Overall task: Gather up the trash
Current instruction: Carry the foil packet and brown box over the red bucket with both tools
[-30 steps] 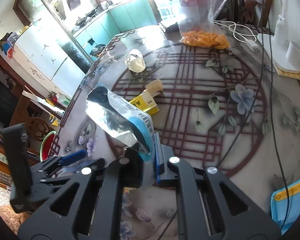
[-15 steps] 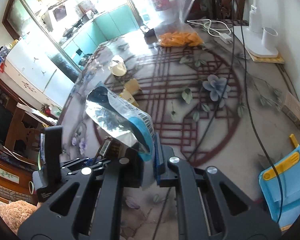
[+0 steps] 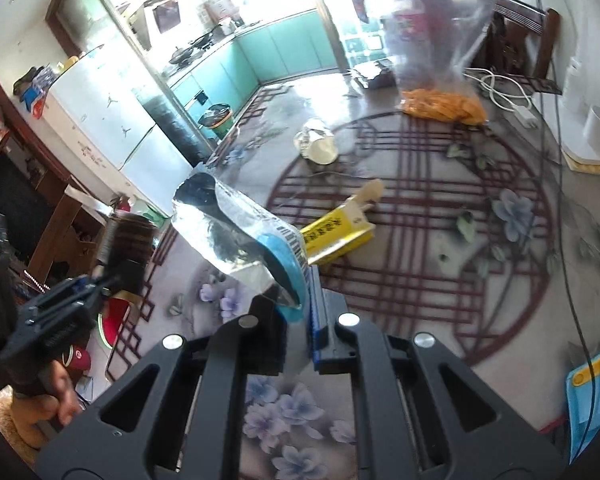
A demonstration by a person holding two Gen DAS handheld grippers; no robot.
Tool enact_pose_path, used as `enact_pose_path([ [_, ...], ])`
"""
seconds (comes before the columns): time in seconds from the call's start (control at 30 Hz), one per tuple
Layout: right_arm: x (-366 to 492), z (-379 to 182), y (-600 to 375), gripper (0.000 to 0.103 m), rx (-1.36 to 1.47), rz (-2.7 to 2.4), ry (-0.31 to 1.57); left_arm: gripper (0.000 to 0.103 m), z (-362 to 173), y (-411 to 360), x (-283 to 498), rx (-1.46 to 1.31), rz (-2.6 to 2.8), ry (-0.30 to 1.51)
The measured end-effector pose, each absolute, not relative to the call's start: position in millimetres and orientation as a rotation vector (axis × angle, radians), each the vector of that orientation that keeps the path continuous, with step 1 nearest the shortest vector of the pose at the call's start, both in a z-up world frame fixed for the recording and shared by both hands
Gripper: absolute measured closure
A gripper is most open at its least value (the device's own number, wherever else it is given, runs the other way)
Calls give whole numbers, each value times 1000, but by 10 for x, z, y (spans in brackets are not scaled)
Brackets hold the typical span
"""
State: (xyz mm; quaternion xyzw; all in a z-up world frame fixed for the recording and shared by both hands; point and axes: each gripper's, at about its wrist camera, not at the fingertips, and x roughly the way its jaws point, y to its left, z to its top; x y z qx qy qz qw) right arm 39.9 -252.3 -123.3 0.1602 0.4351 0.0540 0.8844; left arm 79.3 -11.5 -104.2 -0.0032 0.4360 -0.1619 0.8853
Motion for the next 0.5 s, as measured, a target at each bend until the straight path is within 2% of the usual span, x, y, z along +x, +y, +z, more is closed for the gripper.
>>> enact_pose_path([
  [0.5,534,-1237,-1500,93,325,70,912,84,-1015,1162,769,-24,-330,874],
])
